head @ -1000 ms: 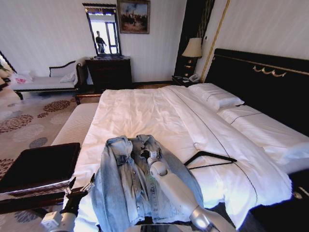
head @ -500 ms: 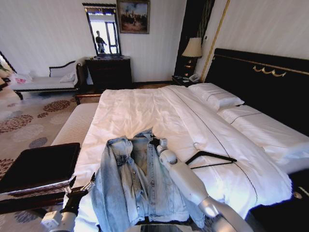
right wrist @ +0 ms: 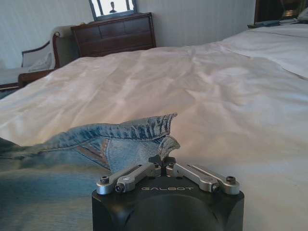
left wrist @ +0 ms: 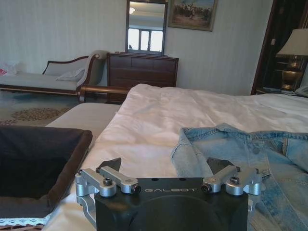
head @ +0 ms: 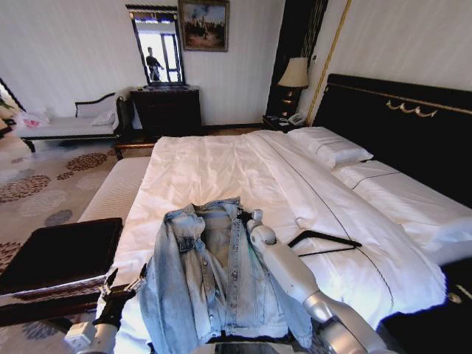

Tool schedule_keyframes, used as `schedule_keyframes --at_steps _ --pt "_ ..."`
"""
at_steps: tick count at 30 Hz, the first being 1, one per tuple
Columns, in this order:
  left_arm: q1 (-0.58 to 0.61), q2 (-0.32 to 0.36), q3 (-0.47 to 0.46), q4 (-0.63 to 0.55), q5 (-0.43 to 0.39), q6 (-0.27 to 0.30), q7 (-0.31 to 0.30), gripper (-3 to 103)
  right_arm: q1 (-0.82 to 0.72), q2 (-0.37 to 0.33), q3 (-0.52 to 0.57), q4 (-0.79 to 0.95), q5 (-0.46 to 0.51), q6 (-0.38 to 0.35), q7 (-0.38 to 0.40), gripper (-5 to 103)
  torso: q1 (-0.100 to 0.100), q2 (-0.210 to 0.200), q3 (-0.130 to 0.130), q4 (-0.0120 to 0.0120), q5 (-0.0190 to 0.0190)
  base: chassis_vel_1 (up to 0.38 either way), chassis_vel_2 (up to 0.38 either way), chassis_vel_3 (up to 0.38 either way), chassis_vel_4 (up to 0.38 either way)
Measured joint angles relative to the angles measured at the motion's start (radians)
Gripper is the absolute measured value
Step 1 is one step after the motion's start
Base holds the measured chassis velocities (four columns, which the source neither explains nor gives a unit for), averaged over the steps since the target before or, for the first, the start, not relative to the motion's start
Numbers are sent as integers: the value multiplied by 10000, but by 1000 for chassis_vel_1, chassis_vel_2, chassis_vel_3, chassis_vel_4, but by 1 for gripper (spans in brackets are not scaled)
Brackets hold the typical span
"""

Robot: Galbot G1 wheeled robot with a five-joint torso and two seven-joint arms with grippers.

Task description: Pick up the clothes from the bed and hang them on the clothes hanger.

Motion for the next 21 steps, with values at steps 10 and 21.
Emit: schedule_keyframes --at_steps 10,21 --pt "-4 25 50 -20 31 29 18 100 -94 -140 148 160 237 -90 53 0 0 1 0 0 -1 0 0 0 0" --pt "-79 46 337 -88 248 113 25 100 -143 -224 -82 38 -293 -12 -66 19 0 1 0 0 -1 0 0 0 0"
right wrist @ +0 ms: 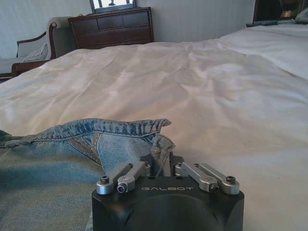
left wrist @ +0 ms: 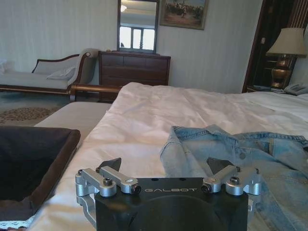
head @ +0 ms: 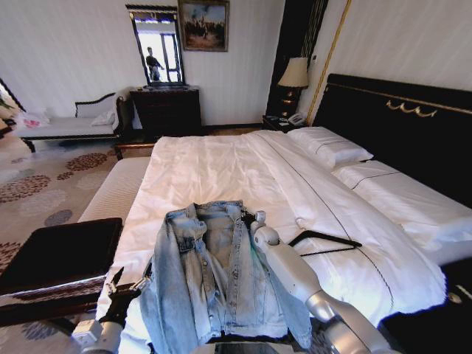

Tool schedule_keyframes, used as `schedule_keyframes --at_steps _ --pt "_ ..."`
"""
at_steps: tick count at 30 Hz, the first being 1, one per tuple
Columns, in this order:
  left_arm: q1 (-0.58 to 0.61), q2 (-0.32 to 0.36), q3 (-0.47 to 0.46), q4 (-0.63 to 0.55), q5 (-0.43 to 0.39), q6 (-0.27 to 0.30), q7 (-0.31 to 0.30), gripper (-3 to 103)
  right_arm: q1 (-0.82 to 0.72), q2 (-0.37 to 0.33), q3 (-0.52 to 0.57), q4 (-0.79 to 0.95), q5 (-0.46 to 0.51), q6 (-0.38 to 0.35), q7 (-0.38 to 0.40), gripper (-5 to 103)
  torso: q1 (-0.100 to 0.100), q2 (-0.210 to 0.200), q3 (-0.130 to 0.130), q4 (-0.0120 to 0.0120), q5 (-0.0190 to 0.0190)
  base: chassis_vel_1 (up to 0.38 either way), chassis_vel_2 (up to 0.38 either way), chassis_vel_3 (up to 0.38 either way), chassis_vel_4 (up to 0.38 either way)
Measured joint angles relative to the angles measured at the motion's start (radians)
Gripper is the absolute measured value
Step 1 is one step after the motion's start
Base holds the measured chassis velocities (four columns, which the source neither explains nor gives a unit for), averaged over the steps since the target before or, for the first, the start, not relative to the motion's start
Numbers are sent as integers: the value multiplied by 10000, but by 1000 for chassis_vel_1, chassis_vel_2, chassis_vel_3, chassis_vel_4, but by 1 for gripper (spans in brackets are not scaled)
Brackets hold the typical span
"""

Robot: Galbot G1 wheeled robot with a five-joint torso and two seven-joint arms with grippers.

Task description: Pick up the clothes from the bed and hang them on the clothes hanger.

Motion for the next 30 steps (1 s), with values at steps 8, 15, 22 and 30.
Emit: schedule_keyframes --at_steps 8,15,22,30 --pt "47 109 -23 -52 -20 -23 4 100 -307 -395 62 1009 35 27 187 46 0 -1 0 0 0 0 0 0 0" --pt "-52 196 177 -143 1 76 4 100 -892 -1336 212 2251 395 7 209 73 -1 0 0 -2 1 0 0 0 0" --pt "-354 436 432 -170 61 347 -33 100 -1425 -1911 388 2782 580 14 61 98 -1 -1 0 -1 1 0 0 0 0" --pt "-1612 1066 1563 -119 -280 1487 -554 100 -2072 -2535 723 3917 870 11 285 100 -2 -1 0 0 0 0 0 0 0"
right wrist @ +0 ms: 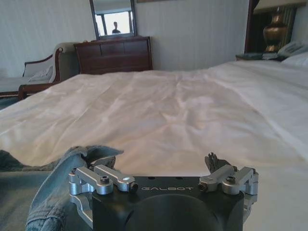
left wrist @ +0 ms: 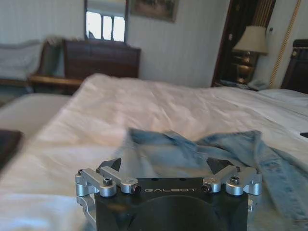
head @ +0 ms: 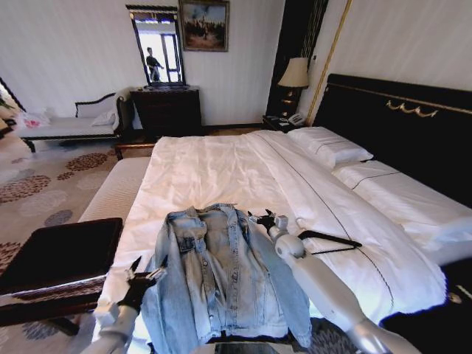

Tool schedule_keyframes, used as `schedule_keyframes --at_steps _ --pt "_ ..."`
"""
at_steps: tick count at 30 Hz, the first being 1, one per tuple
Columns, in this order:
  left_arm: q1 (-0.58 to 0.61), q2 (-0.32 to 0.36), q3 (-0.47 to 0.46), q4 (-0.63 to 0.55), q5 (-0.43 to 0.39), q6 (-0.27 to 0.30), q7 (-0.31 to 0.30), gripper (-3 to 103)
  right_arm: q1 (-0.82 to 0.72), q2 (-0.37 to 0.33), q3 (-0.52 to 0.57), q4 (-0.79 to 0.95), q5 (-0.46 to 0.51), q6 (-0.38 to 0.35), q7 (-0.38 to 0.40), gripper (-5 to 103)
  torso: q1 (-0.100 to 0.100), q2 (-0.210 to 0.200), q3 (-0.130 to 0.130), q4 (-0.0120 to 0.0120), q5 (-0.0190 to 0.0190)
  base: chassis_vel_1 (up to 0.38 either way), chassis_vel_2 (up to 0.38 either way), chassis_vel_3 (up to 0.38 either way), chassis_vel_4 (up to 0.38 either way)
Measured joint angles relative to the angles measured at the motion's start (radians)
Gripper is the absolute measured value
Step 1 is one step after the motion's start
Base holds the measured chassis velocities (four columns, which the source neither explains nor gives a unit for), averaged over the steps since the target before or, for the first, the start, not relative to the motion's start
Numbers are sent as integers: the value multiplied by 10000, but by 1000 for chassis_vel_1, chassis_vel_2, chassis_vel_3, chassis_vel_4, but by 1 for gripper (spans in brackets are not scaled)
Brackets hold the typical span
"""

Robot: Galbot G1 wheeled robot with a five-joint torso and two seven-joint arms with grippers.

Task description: Pick up the clothes from the bed and hang them on the clothes hanger.

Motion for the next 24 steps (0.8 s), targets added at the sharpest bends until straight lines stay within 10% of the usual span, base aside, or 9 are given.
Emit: schedule_keyframes --at_steps 14,24 --pt "-3818 720 2795 1894 -1020 1126 -2129 100 327 83 -396 259 282 -146 70 100 2 -2 1 -4 -2 0 0 0 0" --pt "-6643 1008 4764 4124 -1634 1177 -2139 100 383 44 -374 219 386 -176 64 100 3 -3 1 -2 0 0 0 0 0"
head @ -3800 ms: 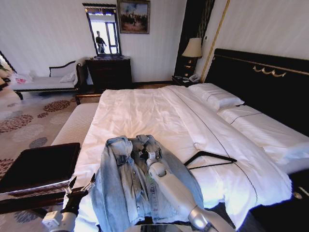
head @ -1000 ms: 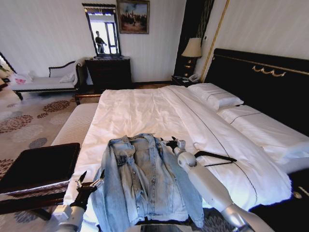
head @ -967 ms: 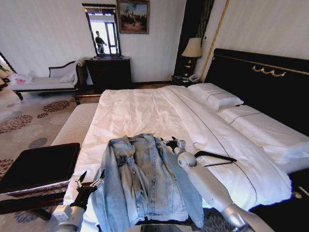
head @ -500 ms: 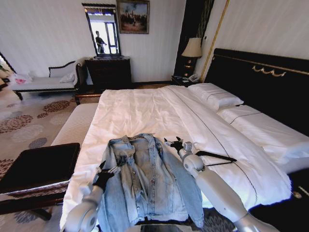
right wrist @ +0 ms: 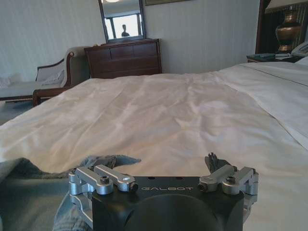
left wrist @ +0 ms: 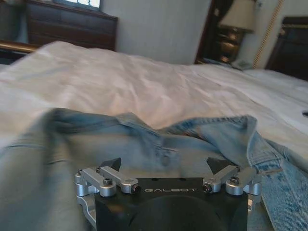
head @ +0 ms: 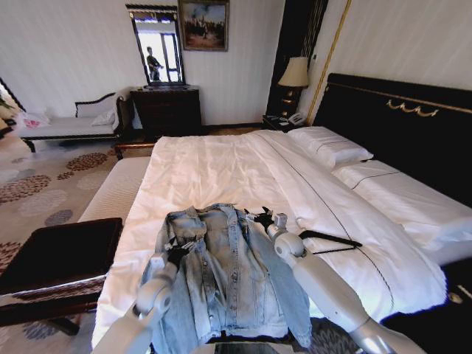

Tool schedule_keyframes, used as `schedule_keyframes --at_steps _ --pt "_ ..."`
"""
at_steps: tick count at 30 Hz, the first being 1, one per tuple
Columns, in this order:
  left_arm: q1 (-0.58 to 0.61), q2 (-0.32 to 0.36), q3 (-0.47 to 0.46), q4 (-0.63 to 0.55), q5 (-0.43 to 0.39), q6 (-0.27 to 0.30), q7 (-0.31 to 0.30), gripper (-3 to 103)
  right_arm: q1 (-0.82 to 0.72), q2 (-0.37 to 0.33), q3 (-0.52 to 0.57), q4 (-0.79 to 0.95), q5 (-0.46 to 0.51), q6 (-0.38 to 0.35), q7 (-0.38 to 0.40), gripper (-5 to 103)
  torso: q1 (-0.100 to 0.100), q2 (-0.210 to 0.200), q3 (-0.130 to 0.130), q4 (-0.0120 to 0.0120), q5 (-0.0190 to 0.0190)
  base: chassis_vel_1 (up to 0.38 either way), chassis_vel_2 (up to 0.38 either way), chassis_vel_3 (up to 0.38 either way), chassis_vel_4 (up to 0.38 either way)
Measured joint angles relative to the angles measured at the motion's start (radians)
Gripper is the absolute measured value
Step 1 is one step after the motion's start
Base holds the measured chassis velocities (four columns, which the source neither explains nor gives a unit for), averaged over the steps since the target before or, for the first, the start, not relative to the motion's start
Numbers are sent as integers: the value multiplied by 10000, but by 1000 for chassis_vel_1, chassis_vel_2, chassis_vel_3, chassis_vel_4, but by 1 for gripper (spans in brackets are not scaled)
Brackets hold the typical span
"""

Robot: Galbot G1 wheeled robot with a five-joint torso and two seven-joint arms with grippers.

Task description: Pick up the clothes from the bed and hang them on the clothes hanger.

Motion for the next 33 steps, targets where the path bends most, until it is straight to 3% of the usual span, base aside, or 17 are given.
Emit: schedule_keyframes --at_steps 11,21,25,31,33 --pt "-2269 20 1907 2470 -25 123 118 100 57 116 153 -37 46 -24 38 100 0 0 0 1 0 0 0 0 0" --pt "-3042 -115 2481 3060 -375 269 92 100 243 231 177 -91 103 -24 138 100 0 1 -1 1 0 0 0 0 0" --pt "-2971 -65 2446 3024 -779 599 -157 89 281 254 179 -121 109 -24 188 100 0 3 -1 2 0 0 0 0 0" --pt "-2895 -68 2362 3055 -731 596 -200 89 293 303 165 -130 114 -24 210 100 -1 2 -1 1 -1 0 0 0 0" --pt "-2810 -69 2308 3030 -566 420 -195 76 289 390 146 -107 139 -49 219 100 -1 3 -1 2 -1 0 0 0 0"
